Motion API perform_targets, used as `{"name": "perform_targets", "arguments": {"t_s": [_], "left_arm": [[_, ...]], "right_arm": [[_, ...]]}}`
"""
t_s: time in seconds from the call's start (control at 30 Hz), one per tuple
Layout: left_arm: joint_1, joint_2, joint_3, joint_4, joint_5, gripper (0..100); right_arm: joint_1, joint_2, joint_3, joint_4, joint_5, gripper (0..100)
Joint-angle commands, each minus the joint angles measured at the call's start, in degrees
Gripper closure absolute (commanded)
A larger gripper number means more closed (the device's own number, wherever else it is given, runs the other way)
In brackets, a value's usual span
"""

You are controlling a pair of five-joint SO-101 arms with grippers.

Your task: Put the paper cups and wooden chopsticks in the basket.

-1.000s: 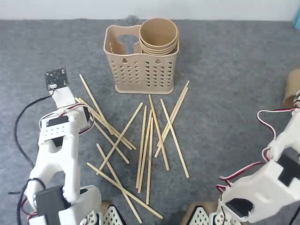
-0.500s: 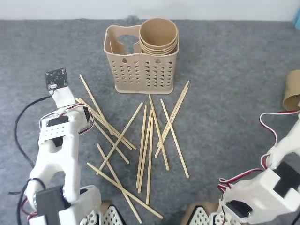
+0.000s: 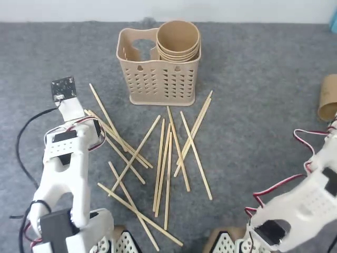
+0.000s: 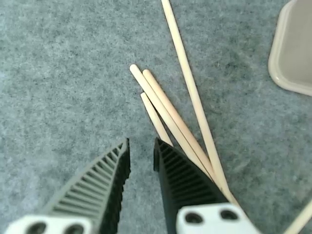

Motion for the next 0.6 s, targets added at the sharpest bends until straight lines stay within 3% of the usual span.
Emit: {"name": "perform_targets", "arguments": {"t_s": [0.0,0.3,0.37,0.47,0.57], "left_arm": [[0.1,-2.9,-0.2,-1.1,-0.6,92],[0.1,-2.9,-0.2,-1.1,-0.6,92],[0.1,-2.9,-0.2,-1.1,-0.6,92],[0.1,-2.9,-0.2,-1.1,-0.6,92],[0.1,-2.9,-0.2,-1.2,-0.6,92]], "right_arm": [[1.0,1.7,-3.8,-1.3,1.1,77.9],[-1.6,10.2,-13.9,-0.4,1.0,78.1],[-2.3,13.6,-17.1,-0.4,1.0,83.1],[-2.4,16.4,-20.0,-0.3,0.5,99.8],[-1.9,15.8,-20.0,3.0,-7.0,98.0]]}}
